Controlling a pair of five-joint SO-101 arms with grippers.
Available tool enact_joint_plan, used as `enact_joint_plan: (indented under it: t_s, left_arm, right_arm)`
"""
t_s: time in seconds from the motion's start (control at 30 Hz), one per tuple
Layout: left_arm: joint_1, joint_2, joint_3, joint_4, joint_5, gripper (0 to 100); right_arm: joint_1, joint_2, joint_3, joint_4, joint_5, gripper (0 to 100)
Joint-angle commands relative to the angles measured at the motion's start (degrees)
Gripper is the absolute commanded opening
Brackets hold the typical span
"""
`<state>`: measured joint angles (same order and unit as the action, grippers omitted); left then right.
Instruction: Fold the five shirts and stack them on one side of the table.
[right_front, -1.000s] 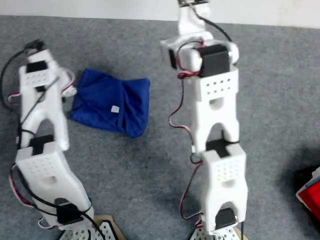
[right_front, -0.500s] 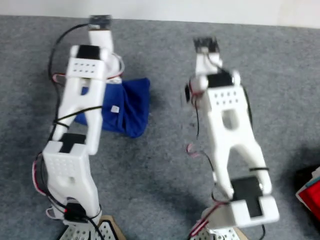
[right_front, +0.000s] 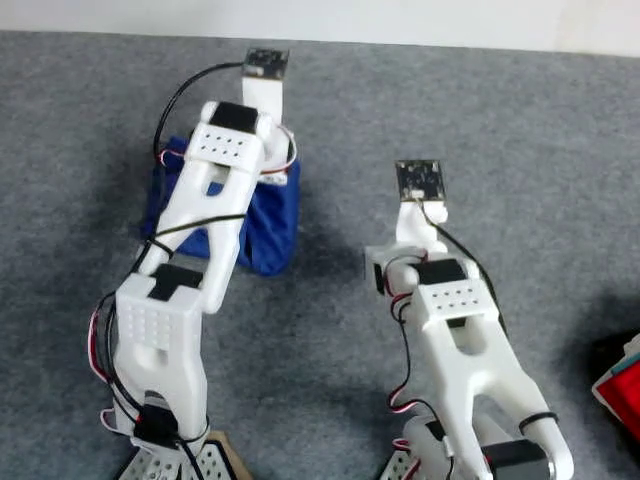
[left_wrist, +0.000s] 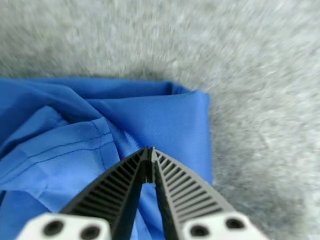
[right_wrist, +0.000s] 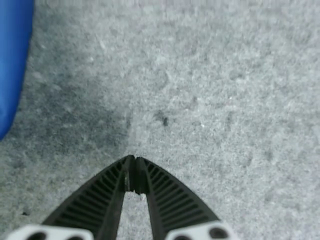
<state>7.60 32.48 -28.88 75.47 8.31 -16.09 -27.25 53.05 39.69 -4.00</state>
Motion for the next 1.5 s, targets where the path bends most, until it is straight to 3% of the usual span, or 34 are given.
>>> enact_joint_plan:
  t_s: [0.0, 0.2, 0.47, 0.67, 1.07, 1.47]
  left_arm:
    - [-2.9, 3.6, -0.7, -1.1, -0.2, 1]
    - [-6.8, 4.4, -2.0, 0.8, -0.1, 1]
    - [-8.8, 0.3, -2.4, 16.4, 0.0, 1]
    - [-12.2, -0.3, 0.2, 18.4, -0.1, 1]
    - [-16.0, -0.3, -11.7, 24.6, 0.1, 1]
    - [-18.7, -0.1, -11.8, 25.2, 0.0, 1]
  right_arm:
    - [-0.4, -2.0, -0.3, -1.0, -0.8, 0.7]
    - [-0.4, -1.9, -0.3, -1.0, -0.8, 0.7]
    - [-0.1, -1.9, -0.4, -1.0, -0.8, 0.7]
    - [-0.1, -1.9, -0.5, -1.0, -0.8, 0.7]
    - [-0.6, -1.9, -0.3, -1.0, -0.8, 0.7]
    - [-15.9, -1.6, 1.2, -21.1, -1.8, 0.7]
